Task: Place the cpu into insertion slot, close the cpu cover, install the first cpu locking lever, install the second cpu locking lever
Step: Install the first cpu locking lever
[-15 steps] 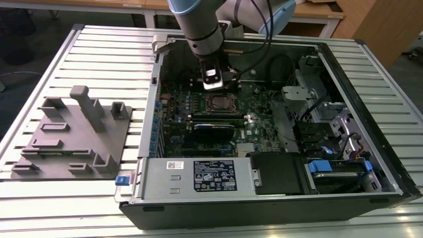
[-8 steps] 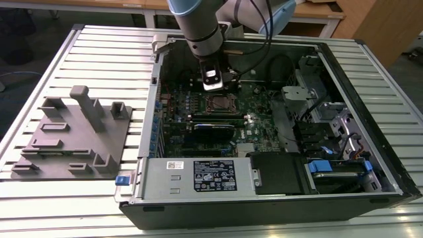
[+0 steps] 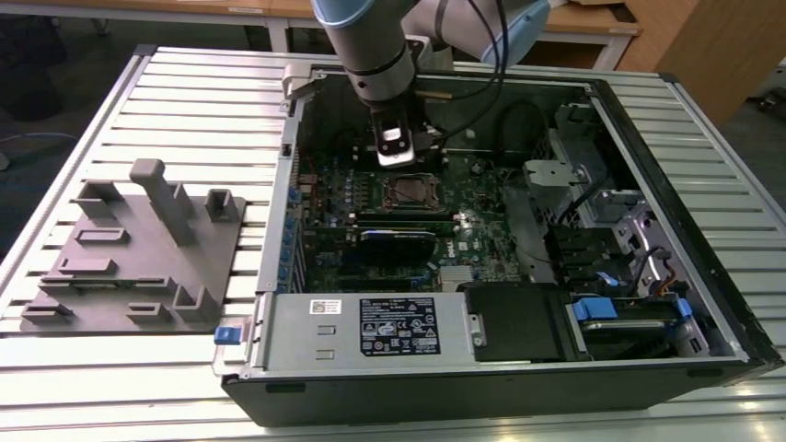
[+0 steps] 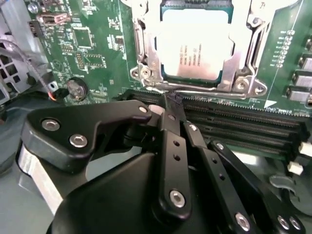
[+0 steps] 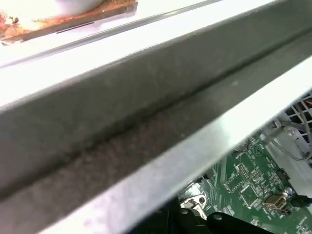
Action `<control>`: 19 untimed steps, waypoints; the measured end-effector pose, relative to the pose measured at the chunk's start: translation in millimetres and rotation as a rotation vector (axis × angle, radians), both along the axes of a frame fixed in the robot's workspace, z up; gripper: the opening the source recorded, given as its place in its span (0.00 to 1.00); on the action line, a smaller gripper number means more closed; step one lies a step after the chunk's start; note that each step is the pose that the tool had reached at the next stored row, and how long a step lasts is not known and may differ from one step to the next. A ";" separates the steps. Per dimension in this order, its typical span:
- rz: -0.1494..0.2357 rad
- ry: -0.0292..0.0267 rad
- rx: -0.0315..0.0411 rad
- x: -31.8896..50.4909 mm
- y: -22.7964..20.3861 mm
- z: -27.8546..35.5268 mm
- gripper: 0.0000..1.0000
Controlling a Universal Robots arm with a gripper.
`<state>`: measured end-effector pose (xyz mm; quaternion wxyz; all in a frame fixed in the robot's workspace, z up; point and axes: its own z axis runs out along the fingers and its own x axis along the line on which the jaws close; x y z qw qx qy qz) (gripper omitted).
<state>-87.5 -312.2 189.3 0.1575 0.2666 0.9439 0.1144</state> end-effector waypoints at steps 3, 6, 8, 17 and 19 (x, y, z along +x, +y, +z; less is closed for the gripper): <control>0.000 0.0004 0.0009 0.0 0.0 8.5 0.11; 0.000 0.0008 0.0018 0.1 0.0 18.3 0.11; -0.002 0.0011 0.0020 0.1 0.0 24.9 0.11; -0.003 0.0405 -0.0200 0.5 0.1 25.9 0.11; -0.003 0.0684 -0.0361 0.8 0.3 25.7 0.11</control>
